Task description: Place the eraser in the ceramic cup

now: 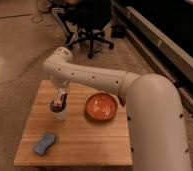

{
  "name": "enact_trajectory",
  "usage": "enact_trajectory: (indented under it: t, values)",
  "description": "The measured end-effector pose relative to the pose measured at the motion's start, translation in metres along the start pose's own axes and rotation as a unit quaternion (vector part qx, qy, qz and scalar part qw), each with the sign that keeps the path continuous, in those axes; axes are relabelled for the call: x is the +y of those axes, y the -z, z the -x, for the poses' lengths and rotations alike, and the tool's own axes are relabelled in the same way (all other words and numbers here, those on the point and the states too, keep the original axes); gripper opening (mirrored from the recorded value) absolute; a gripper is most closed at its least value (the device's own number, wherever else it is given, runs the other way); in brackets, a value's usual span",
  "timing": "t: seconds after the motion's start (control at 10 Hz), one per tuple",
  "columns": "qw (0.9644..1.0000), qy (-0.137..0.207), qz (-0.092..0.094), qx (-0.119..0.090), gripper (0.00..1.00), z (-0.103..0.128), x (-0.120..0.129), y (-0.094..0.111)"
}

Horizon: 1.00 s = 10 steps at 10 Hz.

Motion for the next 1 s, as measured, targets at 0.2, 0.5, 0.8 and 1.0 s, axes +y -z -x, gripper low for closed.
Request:
enact_trajectory:
  t: [0.2, 0.5, 0.8, 1.0]
  values:
    - [0.9999, 0.001, -0.007, 0.009, 0.68, 0.004, -0.004, 0.009]
    - [0.9995, -0.008, -0.017, 0.027, 0.8, 0.008, -0.003, 0.015]
    - [0.9996, -0.004, -0.01, 0.027, 0.6, 0.009, -0.013, 0.012]
    - [0.9995, -0.005, -0.009, 0.031, 0.41, 0.005, -0.015, 0.01]
